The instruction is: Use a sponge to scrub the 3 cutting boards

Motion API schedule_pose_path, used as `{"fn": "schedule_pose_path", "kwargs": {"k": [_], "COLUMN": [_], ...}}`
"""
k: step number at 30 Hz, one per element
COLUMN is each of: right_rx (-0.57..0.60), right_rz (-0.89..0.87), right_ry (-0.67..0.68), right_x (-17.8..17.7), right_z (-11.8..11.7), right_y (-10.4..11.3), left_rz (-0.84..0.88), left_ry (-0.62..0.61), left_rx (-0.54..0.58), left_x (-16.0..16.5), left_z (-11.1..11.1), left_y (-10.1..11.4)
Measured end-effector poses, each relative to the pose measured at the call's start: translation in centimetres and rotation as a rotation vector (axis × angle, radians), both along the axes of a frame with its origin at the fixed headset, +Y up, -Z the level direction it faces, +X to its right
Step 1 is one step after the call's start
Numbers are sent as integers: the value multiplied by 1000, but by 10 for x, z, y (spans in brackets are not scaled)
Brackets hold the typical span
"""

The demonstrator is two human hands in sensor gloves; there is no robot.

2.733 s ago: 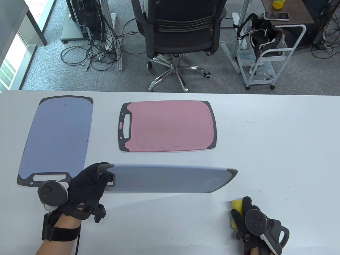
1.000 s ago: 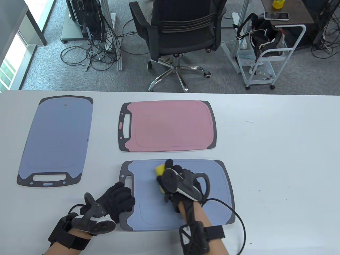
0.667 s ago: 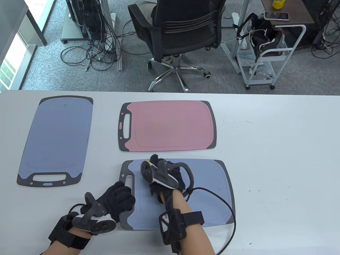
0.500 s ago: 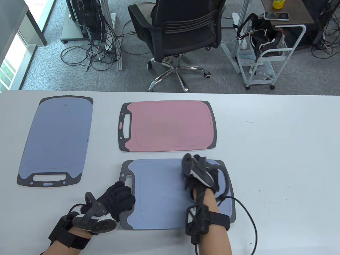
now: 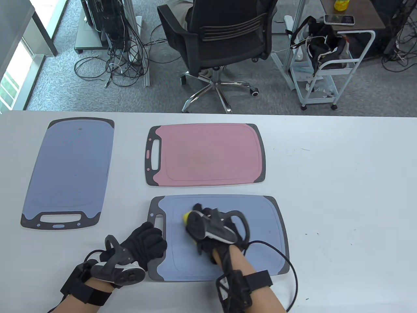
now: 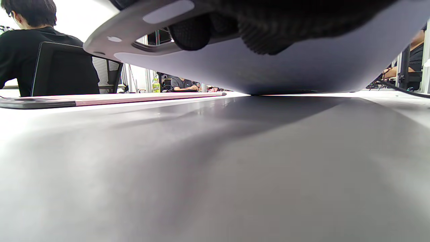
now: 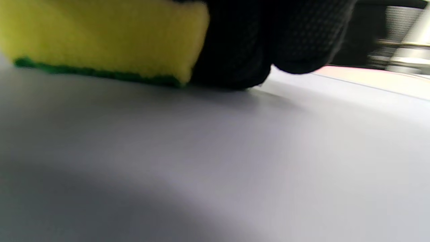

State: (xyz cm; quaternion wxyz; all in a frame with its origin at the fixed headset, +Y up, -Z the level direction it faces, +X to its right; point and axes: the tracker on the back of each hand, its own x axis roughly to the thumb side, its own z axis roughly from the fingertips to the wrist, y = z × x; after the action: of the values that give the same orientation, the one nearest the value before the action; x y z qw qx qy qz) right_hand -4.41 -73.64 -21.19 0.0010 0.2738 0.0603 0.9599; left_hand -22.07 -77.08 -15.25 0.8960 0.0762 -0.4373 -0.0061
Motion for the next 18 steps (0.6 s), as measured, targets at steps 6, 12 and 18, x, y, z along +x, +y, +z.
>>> {"fn": "schedule_pose_path", "kwargs": {"k": [6, 12, 18], "right_rx": [-39, -66, -111], "right_rz": [-2, 41, -8], "right_ry": [-129, -591, -913], "right_x": [26, 162, 234], "right_z": [-11, -33, -23], "right_y": [-3, -25, -33], "left_rz": [10, 7, 2], "left_ry": [2, 1, 1], "left_rx": [-3, -7, -5], "left_x": [-1, 0, 0], "left_z": [0, 0, 1], "left_y": [1, 1, 1]}}
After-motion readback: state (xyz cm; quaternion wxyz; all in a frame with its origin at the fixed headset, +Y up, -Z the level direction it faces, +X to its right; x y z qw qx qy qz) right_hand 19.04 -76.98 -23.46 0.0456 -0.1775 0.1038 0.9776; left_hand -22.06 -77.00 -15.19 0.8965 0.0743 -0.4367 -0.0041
